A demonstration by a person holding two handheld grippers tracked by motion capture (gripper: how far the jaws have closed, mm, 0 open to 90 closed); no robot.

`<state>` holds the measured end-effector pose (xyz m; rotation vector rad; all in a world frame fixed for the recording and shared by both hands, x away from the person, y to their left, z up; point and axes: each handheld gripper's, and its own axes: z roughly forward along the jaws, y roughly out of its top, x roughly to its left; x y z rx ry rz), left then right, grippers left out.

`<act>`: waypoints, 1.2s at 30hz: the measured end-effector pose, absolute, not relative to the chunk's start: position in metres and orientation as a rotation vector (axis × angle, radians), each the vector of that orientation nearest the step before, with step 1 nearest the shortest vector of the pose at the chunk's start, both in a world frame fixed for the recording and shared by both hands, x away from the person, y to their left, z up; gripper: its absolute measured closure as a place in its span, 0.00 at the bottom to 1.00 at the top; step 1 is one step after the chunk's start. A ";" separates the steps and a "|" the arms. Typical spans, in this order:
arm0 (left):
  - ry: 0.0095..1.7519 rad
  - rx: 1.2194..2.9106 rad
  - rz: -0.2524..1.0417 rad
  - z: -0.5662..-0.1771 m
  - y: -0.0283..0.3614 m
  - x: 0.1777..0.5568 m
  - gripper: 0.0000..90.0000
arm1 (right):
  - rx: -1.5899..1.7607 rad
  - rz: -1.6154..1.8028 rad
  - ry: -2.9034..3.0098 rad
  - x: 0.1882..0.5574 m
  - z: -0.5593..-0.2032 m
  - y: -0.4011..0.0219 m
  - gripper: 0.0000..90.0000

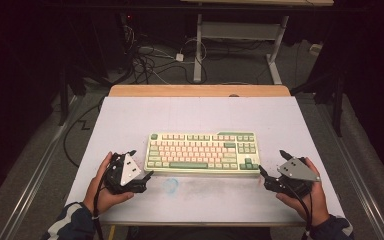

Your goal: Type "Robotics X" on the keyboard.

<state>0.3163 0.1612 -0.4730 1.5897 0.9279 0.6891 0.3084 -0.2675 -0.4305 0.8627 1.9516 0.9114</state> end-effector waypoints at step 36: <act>1.017 1.617 0.689 -0.493 0.180 0.308 0.17 | 0.950 0.842 1.964 0.302 -0.458 -0.297 0.24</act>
